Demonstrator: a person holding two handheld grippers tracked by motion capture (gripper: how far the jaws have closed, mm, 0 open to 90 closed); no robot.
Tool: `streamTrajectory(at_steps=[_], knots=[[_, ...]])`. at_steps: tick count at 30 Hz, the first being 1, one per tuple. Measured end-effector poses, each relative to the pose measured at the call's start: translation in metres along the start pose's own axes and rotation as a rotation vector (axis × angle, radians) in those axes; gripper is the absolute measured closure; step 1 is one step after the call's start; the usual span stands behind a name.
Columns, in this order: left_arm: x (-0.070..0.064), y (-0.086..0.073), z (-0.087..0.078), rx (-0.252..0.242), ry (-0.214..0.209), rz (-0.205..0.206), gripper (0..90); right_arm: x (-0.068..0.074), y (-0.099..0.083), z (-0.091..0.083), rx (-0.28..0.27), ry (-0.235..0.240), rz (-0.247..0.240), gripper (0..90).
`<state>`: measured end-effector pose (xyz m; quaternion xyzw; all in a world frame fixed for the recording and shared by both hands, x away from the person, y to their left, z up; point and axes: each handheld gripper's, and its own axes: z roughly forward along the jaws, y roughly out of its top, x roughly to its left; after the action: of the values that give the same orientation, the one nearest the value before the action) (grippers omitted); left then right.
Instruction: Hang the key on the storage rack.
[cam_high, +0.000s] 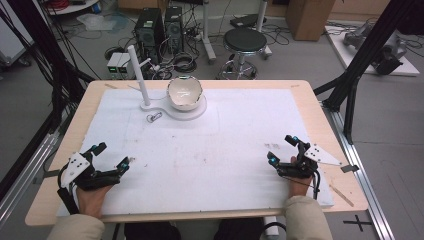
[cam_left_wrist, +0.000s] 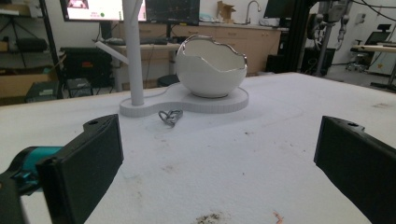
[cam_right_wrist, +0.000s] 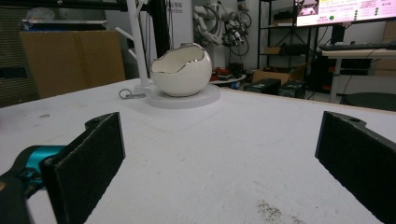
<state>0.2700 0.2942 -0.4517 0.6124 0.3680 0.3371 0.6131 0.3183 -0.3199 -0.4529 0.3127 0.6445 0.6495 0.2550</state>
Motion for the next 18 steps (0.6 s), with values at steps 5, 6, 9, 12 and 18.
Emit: streamTrajectory(at_steps=[5, 6, 9, 12, 18], knots=[[0.007, 0.007, 0.004, 0.034, 0.021, -0.03, 1.7, 0.0, 0.0, 0.0, 0.0, 0.0, 0.002, 0.5], [0.009, 0.01, 0.005, 0.034, 0.022, -0.037, 1.7, 0.0, 0.0, 0.0, 0.001, 0.002, 0.0, 0.5], [0.015, 0.025, 0.011, 0.052, 0.023, -0.031, 1.7, 0.0, 0.0, 0.0, -0.001, 0.0, 0.0, 0.5], [0.023, 0.041, 0.02, 0.099, 0.018, -0.012, 1.7, 0.0, 0.0, 0.0, 0.0, 0.0, 0.0, 0.5], [0.037, 0.074, 0.048, 0.19, 0.0, 0.032, 1.7, 0.0, 0.0, 0.0, 0.002, -0.001, -0.003, 0.5]])
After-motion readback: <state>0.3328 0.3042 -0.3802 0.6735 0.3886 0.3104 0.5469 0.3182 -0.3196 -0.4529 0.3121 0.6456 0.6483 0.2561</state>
